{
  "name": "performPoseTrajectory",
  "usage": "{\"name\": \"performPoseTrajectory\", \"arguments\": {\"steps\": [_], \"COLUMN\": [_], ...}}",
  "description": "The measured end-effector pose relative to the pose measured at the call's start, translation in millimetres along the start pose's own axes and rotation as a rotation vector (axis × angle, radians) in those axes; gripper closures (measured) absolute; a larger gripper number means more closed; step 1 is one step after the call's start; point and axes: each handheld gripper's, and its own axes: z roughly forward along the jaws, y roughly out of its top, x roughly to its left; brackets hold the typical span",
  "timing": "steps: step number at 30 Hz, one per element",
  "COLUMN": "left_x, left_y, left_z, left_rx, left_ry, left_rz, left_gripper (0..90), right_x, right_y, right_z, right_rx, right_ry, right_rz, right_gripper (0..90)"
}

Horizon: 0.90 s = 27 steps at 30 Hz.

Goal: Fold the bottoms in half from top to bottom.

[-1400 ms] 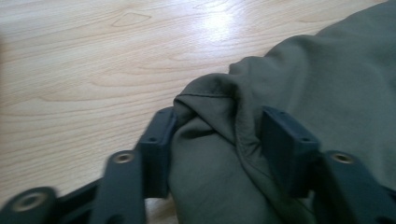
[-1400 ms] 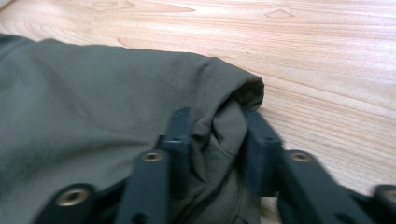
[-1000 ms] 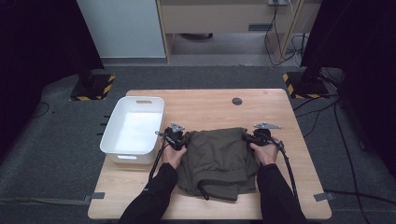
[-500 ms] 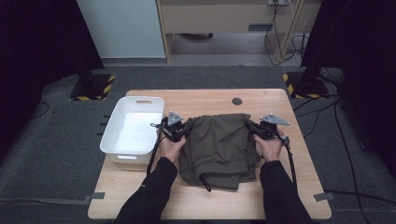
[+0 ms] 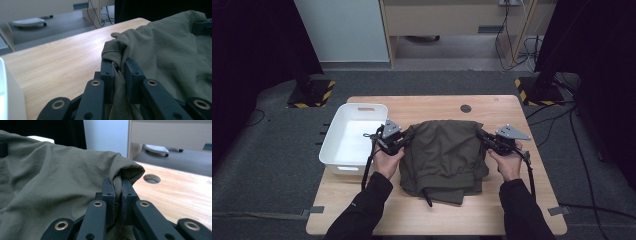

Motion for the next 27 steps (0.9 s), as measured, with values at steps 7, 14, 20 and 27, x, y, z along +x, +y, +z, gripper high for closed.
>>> {"name": "performPoseTrajectory", "arguments": {"steps": [7, 14, 20, 27], "left_x": [-0.1, -8.5, -14.2, -5.2], "left_y": [8.9, -3.5, 3.6, 9.4], "left_z": [7.5, -13.5, -14.4, 6.9], "left_rx": [-0.048, -0.048, -0.063, -0.087], "left_ry": [-0.007, -0.036, -0.031, -0.018], "left_rz": [0.010, 0.013, 0.041, 0.015], "left_gripper": [78.9, 77.1, 79.2, 79.2], "right_x": [-4.5, 1.7, 4.0, -4.0], "right_y": [8.0, -6.5, -8.5, 9.4], "right_z": [8.2, -12.8, -24.4, -3.1], "right_rx": [-0.043, -0.065, -0.067, -0.122], "right_ry": [-0.045, -0.015, -0.013, -0.076], "right_rz": [-0.028, -0.045, -0.049, -0.073], "right_gripper": [84.3, 83.8, 84.2, 84.2]}}
